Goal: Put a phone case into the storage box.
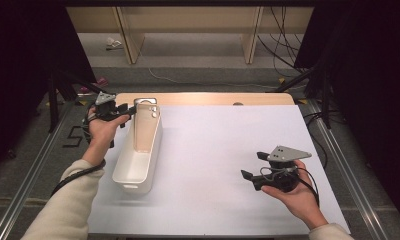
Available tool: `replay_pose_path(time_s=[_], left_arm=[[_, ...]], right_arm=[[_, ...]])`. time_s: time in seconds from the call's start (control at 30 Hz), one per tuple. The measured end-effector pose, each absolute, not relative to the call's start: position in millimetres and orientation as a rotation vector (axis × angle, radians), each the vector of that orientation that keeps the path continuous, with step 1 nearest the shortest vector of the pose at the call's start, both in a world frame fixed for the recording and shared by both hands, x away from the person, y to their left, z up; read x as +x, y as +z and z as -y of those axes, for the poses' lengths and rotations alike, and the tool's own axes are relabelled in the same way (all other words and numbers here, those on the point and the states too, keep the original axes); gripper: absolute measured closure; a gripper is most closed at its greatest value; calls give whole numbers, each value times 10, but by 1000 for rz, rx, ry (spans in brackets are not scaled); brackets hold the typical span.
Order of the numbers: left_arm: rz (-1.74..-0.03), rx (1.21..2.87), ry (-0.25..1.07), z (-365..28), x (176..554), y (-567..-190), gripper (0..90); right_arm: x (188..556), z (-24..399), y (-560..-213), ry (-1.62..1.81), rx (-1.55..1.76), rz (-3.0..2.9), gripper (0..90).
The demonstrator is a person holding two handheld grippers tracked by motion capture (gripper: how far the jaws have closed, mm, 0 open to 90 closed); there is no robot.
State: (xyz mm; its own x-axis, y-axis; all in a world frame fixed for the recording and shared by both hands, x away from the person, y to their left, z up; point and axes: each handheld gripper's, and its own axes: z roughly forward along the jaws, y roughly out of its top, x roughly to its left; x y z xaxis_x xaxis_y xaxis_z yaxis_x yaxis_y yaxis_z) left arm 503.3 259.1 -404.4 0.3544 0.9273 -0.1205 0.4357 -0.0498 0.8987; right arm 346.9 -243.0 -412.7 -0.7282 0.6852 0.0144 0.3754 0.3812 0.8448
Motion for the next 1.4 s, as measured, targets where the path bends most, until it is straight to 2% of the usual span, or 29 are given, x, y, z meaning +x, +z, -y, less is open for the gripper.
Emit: replay_pose_path(time_s=[0.1,0.23,0.37,0.53,0.7,0.87,1.4], left_arm=[[-1228,1657,633,-2595,4977,-4016,470],[-1229,1658,638,-2587,4889,-3989,333],[-1212,1660,640,-2572,4807,-3953,266],[-1193,1660,595,-2543,4726,-3880,238],[-1172,1679,592,-2531,4668,-3845,255],[-1175,1687,590,-2517,4597,-3837,157],[-1127,1684,544,-2473,4314,-3890,48]], right_arm=[[3471,2431,-4130,1279,927,-2308,167],[3470,2427,-4130,1278,929,-2305,167],[3469,2427,-4130,1277,930,-2304,167],[3470,2428,-4130,1279,930,-2303,167],[3469,2429,-4129,1279,930,-2302,167],[3469,2429,-4128,1279,931,-2301,167],[3468,2427,-4129,1280,932,-2302,167]])
